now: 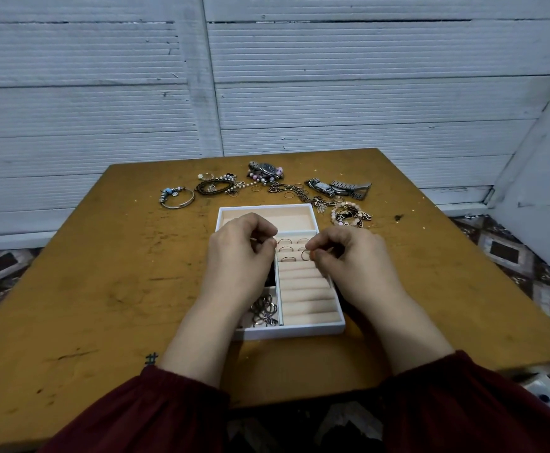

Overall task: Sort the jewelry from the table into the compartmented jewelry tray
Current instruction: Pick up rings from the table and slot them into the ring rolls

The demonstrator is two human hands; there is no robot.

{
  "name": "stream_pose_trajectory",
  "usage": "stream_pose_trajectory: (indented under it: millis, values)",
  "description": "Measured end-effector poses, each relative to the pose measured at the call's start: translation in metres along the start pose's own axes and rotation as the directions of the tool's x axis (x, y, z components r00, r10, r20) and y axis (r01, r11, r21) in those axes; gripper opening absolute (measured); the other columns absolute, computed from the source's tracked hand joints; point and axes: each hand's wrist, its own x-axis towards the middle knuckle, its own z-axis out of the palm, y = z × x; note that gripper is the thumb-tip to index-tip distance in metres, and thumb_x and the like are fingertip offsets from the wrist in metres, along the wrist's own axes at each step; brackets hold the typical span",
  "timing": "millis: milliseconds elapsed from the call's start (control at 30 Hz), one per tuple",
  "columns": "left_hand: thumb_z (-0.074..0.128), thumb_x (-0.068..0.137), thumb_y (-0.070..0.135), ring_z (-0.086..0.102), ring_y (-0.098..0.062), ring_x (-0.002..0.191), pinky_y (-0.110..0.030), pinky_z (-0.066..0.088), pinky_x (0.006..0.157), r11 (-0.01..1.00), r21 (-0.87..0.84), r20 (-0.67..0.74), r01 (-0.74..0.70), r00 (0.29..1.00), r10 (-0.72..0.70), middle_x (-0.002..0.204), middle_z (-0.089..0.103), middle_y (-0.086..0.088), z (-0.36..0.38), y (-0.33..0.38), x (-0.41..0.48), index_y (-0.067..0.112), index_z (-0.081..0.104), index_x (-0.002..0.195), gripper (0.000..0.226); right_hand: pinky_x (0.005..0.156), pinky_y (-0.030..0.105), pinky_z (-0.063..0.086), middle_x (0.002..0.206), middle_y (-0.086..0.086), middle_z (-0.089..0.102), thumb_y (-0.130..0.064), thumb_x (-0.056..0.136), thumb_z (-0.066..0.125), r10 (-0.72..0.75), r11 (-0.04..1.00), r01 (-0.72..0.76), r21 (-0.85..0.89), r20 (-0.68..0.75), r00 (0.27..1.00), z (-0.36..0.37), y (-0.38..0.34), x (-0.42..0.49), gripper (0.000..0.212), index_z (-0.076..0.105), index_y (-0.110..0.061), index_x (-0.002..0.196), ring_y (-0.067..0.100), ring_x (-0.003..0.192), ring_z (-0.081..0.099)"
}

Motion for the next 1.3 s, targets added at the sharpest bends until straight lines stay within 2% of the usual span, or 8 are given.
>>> stream_pose_trajectory:
  millis: [133,233,333,400,667,767,1033,1300]
  values:
    - [0.066,0.083,0.011,0.061,-0.007,0.067,-0.023,0.051,0.063,0.998,-0.057,-0.016,0.028,0.999,-0.028,0.074,0.064,0.01,0.0008,-0.0009,0.0011,0.026,0.065,0.079,0.016,0.054,0.007,0.039,0.061,-0.014,0.062,-0.01,0.081,0.066,0.001,1.0,0.0,-0.03,0.031,1.0,-0.0016,-0.0012,-0.0005,0.021,0.069,-0.029,0.075,0.002,0.058,0.057]
    - [0.066,0.083,0.014,0.058,-0.005,0.066,-0.02,0.043,0.059,0.997,-0.068,-0.032,0.027,0.999,-0.03,0.073,0.063,0.012,0.0005,-0.0007,0.0009,0.027,0.064,0.078,0.014,0.051,0.008,0.039,0.061,-0.013,0.06,-0.008,0.079,0.065,0.008,1.0,-0.007,-0.03,0.043,0.999,-0.0033,-0.0013,-0.0014,0.022,0.07,-0.029,0.074,0.004,0.056,0.055]
    - [0.066,0.083,0.016,0.057,-0.003,0.064,-0.02,0.042,0.058,0.997,-0.072,-0.037,0.036,0.999,-0.038,0.071,0.062,0.012,0.0007,-0.0013,0.0001,0.027,0.064,0.078,0.012,0.059,0.022,0.048,0.058,-0.014,0.06,-0.007,0.077,0.065,0.0,0.999,0.002,-0.037,0.05,0.999,-0.0032,-0.0016,-0.002,0.023,0.07,-0.029,0.072,0.01,0.058,0.059]
    - [0.067,0.083,0.017,0.055,-0.002,0.062,-0.021,0.041,0.057,0.997,-0.07,-0.039,0.043,0.998,-0.046,0.069,0.062,0.012,0.0012,-0.0021,0.0002,0.026,0.065,0.078,0.011,0.061,0.025,0.05,0.056,-0.016,0.058,-0.006,0.075,0.064,-0.011,0.999,0.012,-0.034,0.042,0.999,-0.0024,-0.0017,-0.0019,0.023,0.071,-0.027,0.073,0.01,0.058,0.06]
    - [0.066,0.084,0.019,0.057,-0.002,0.064,-0.019,0.04,0.056,0.998,-0.057,-0.044,0.04,0.998,-0.042,0.07,0.062,0.014,0.0007,-0.0008,-0.0004,0.027,0.064,0.077,0.011,0.066,0.031,0.054,0.069,-0.009,0.063,-0.007,0.075,0.064,-0.03,0.998,0.032,-0.049,0.03,0.999,0.0012,0.0011,-0.001,0.021,0.073,-0.026,0.075,0.011,0.062,0.061]
    - [0.065,0.086,0.021,0.059,-0.002,0.069,-0.021,0.046,0.061,0.997,-0.074,-0.052,0.029,0.998,-0.033,0.072,0.063,0.014,0.0002,0.0,-0.0008,0.028,0.063,0.075,0.012,0.066,0.032,0.054,0.072,-0.009,0.063,-0.009,0.077,0.065,-0.038,0.997,0.04,-0.059,0.033,0.999,0.0017,0.0022,-0.0002,0.02,0.074,-0.027,0.077,0.01,0.063,0.061]
    - [0.064,0.086,0.024,0.056,0.001,0.069,-0.019,0.038,0.058,0.998,-0.064,-0.068,0.024,0.997,-0.029,0.071,0.062,0.015,-0.0001,-0.0022,-0.0008,0.026,0.064,0.075,0.011,0.069,0.034,0.052,0.081,-0.009,0.063,-0.011,0.077,0.066,-0.058,0.992,0.062,-0.109,0.039,0.998,0.0024,0.0035,0.0004,0.019,0.075,-0.027,0.081,0.009,0.068,0.058]
    - [0.064,0.086,0.025,0.058,-0.004,0.068,-0.024,0.044,0.063,0.997,-0.078,-0.073,0.014,0.997,-0.02,0.07,0.063,0.013,0.0009,-0.0025,0.0011,0.026,0.064,0.074,0.013,0.07,0.035,0.052,0.083,-0.007,0.064,-0.013,0.078,0.065,-0.065,0.986,0.071,-0.152,0.045,0.997,0.0013,0.0048,-0.0004,0.019,0.075,-0.028,0.082,0.011,0.073,0.058]
